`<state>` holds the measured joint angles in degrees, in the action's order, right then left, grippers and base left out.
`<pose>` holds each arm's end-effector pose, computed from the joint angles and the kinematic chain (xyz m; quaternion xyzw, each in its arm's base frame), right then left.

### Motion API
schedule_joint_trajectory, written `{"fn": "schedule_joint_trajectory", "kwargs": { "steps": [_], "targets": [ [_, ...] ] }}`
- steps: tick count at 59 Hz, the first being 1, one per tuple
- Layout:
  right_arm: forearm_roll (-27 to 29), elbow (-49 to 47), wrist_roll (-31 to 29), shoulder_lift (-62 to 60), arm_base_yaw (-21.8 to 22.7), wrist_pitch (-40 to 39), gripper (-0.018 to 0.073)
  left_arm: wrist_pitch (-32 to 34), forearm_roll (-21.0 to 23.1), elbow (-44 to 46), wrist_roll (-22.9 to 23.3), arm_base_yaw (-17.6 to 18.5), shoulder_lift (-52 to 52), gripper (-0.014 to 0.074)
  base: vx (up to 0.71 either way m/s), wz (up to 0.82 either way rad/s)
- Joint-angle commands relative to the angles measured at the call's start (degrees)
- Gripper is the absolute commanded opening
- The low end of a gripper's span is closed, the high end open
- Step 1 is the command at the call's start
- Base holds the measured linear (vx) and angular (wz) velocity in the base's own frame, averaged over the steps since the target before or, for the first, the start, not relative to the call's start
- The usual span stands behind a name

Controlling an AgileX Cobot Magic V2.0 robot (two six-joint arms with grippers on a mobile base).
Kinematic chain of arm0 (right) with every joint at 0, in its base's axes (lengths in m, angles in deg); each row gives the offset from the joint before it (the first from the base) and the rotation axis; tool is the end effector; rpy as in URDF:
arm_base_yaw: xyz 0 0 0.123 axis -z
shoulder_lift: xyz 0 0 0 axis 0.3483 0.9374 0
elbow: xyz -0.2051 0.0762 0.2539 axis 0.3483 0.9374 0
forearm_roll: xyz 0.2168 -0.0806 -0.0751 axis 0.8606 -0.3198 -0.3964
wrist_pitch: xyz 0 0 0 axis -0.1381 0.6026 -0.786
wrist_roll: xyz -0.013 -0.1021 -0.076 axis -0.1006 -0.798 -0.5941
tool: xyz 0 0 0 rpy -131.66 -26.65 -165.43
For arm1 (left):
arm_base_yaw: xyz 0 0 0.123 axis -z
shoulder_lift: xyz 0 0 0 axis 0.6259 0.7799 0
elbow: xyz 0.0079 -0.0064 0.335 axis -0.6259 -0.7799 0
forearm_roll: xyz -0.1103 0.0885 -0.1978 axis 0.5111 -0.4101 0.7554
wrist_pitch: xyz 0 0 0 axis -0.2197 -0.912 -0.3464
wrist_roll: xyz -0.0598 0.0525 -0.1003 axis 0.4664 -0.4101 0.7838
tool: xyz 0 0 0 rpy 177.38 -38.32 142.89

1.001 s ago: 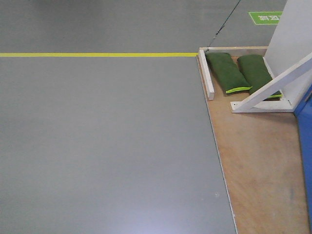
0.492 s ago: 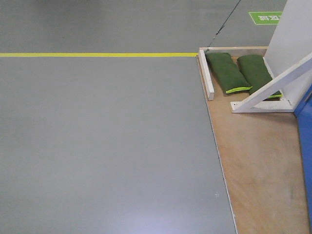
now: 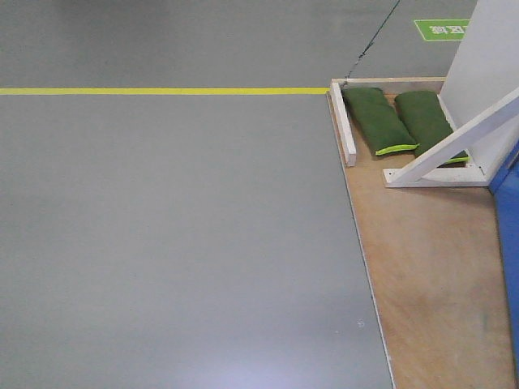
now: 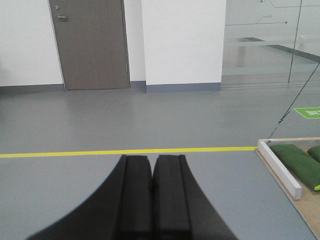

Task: Move to blue door and open it

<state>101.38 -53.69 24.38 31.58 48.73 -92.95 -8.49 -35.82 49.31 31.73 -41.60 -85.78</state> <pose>0.0721 -0.2982 0.5113 0.5433 0.2201 -0.2754 0.7620 0.0344 0.0025 0.1950 -0.0029 0.7151 0.0365 0.6981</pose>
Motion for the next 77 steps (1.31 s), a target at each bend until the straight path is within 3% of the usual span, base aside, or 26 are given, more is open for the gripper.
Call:
{"fn": "schedule_joint_trajectory", "kwargs": {
  "steps": [1,9,19,36,44,55,66,77],
  "targets": [
    [-1.3,-7.2,-0.5,2.8,0.9,-2.0,-0.0001,4.8,0.1,1.6,0.4,0.0,-0.8,0.0073,0.00,0.00],
    [-0.6,-15.4,-0.5,9.0,3.1,0.5,-0.0001,4.8,0.1,1.6,0.4,0.0,-0.8,0.0073,0.00,0.00],
    [0.0,-19.7,-0.5,11.2,5.4,10.1,-0.0001,4.8,0.1,1.6,0.4,0.0,-0.8,0.0073,0.00,0.00],
    [10.4,-19.7,-0.5,6.2,5.8,31.6,-0.0001,4.8,0.1,1.6,0.4,0.0,-0.8,0.0073,0.00,0.00],
    [12.2,-19.7,-0.5,6.0,4.9,37.6,-0.0001,4.8,0.1,1.6,0.4,0.0,-0.8,0.0073,0.00,0.00],
    [12.2,-19.7,-0.5,5.9,2.1,40.2,-0.0001,4.8,0.1,1.6,0.4,0.0,-0.8,0.0073,0.00,0.00],
    [12.4,-19.7,-0.5,5.3,-4.0,41.2,-0.0001,4.8,0.1,1.6,0.4,0.0,-0.8,0.0073,0.00,-0.01],
    [19.4,-19.7,-0.5,3.0,-12.9,45.3,-0.0001,4.8,0.1,1.6,0.4,0.0,-0.8,0.0073,-0.01,-0.06]
  ]
}}
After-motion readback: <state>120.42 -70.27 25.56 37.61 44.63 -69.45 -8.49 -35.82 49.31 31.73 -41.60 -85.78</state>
